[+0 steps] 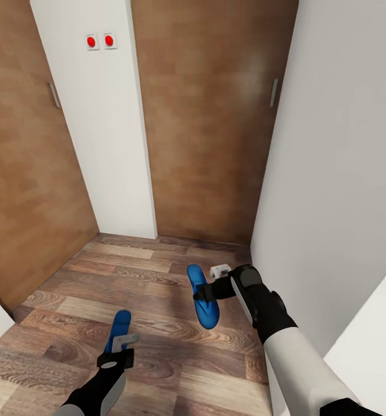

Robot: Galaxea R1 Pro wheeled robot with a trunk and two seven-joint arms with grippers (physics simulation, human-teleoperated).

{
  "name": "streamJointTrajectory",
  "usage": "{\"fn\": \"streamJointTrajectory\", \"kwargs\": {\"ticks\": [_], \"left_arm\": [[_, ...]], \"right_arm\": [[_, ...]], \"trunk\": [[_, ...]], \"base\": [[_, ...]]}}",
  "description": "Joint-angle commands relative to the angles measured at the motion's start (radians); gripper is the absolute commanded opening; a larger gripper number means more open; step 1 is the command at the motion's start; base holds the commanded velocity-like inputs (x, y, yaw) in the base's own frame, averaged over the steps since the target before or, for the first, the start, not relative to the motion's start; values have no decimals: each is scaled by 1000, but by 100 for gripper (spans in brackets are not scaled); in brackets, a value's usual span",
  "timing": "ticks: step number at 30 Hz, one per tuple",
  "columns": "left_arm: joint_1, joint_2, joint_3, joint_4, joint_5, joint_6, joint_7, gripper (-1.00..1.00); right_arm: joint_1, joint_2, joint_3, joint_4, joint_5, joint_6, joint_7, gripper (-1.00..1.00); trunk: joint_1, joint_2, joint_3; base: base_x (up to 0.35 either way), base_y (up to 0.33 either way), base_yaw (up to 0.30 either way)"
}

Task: In the bedroom, move the book from the bed onto either nightstand, and place the two sandals side by side next to the bed.

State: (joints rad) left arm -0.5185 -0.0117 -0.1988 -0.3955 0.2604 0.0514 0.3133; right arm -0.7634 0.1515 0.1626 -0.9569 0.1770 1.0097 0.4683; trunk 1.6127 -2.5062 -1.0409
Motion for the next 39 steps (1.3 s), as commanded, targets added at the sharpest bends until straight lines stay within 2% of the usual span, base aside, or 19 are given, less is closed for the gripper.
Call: {"fn": "streamJointTrajectory", "kwargs": {"ticks": [1, 28, 39], "left_arm": [[0, 1, -8, -2, 8, 5, 9, -100], [1, 0, -7, 2, 6, 3, 11, -100], [1, 0, -7, -3, 7, 3, 11, -100]], "right_arm": [[0, 0, 0, -1, 10, 3, 7, -100], [0, 0, 0, 0, 7, 3, 9, -100], [0, 0, 0, -2, 7, 3, 11, -100]], "trunk": [[-1, 0, 3], [-13, 6, 107], [-55, 83, 142]], "base": [[0, 0, 0], [0, 0, 0], [0, 0, 0]]}}
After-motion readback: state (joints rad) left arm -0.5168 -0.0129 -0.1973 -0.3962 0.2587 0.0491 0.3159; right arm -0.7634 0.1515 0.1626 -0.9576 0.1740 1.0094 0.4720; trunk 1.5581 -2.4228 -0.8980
